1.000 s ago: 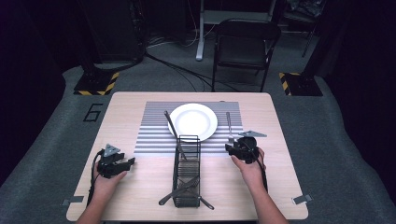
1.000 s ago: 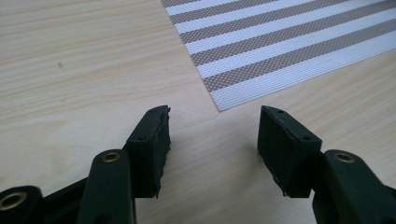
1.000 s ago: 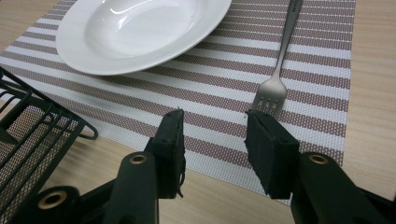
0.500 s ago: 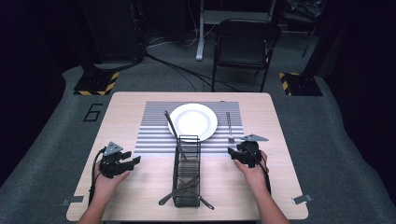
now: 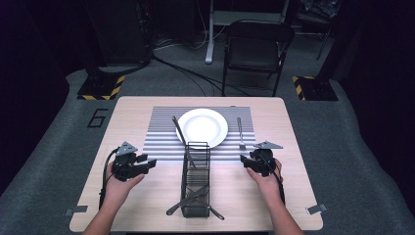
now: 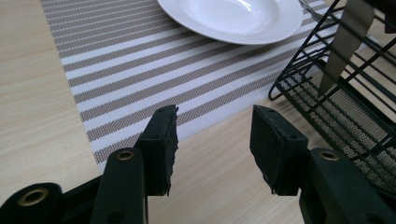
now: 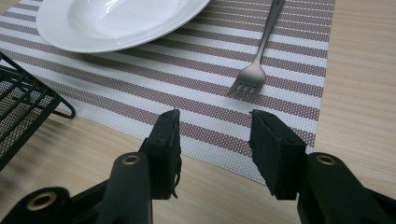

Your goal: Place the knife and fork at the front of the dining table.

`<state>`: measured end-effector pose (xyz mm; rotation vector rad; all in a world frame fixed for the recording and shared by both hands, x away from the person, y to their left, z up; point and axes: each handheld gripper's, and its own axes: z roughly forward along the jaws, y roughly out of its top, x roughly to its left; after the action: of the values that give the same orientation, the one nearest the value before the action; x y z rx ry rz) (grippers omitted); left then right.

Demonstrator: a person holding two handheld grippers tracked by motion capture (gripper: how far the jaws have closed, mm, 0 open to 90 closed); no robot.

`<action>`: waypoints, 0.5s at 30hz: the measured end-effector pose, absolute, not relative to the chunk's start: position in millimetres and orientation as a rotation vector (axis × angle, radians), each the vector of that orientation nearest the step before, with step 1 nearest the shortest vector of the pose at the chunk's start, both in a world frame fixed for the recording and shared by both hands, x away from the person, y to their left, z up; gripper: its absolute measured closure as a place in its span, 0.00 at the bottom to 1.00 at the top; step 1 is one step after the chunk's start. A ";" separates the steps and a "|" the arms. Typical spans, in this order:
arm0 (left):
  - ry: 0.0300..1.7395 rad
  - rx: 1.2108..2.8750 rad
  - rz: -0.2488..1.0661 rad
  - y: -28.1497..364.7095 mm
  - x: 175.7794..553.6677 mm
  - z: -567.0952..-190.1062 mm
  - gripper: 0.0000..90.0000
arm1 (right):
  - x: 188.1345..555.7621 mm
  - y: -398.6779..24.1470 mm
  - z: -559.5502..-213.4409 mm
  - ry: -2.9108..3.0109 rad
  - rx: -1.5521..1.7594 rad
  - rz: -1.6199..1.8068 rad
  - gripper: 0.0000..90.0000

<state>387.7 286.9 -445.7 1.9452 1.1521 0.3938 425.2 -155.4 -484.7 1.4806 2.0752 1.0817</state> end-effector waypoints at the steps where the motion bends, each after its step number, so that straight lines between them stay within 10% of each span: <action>1: 1.148 1.951 0.396 285.8 387.8 -443.3 0.56 | 425.2 -156.1 -484.3 2.074 1.481 1.083 0.59; 15: 1.047 1.978 0.422 262.3 392.8 -395.7 0.56 | 424.8 -158.9 -485.0 2.042 1.482 1.088 0.59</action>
<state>392.8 262.3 -395.7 1.9785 1.0468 0.4222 424.8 -158.9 -485.0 1.4816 2.0417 1.0879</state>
